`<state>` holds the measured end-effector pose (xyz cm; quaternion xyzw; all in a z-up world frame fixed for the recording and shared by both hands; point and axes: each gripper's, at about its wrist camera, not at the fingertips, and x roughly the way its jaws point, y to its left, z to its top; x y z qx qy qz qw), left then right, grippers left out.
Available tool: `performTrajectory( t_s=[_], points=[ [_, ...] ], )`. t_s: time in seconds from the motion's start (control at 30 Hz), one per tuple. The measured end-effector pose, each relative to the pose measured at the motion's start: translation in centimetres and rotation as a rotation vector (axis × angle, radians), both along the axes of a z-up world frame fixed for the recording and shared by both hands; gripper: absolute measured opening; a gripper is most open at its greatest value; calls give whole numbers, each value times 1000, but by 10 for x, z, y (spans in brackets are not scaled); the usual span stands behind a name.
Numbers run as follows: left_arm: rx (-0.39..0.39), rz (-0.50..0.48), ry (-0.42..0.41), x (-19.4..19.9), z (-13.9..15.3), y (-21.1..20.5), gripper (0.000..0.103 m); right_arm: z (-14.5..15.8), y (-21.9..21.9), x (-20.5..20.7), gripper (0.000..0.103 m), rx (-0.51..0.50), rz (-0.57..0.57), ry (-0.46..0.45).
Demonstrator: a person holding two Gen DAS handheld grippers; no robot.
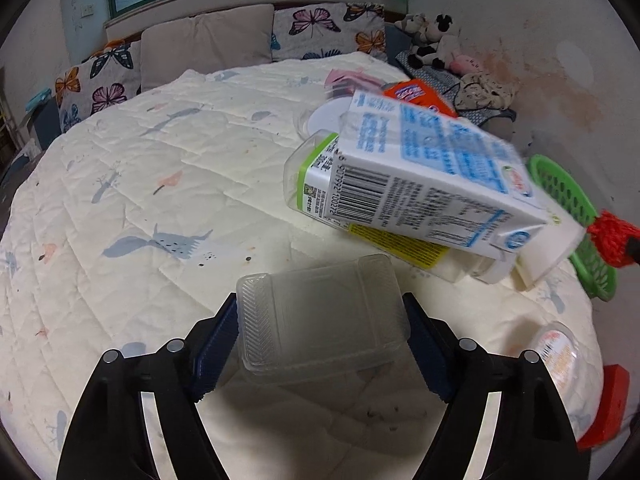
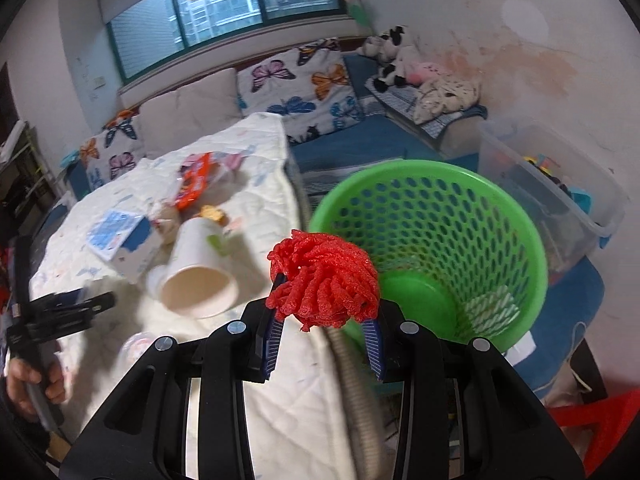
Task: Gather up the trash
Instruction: 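Drop the red net into the green basket with right gripper while left grasps plastic tray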
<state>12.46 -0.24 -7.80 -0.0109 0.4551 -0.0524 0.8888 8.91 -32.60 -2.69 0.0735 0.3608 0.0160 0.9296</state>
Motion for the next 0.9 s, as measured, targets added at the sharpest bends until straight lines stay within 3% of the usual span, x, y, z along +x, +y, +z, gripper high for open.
performTrajectory(
  t_s=[0.33, 0.4, 0.57, 0.9],
  points=[
    [-32, -66, -97, -38, 49, 1, 76, -10, -35, 19, 41, -26, -75, 36],
    [-37, -84, -114, -42, 58, -4, 76, -12, -41, 23, 55, -24, -84, 40],
    [-78, -151, -137, -43, 80, -29, 76, -16, -50, 26, 68, -43, -99, 40],
    [-70, -274, -126, -17, 90, -106, 76, -16, -74, 16, 74, -36, -102, 33]
  ],
)
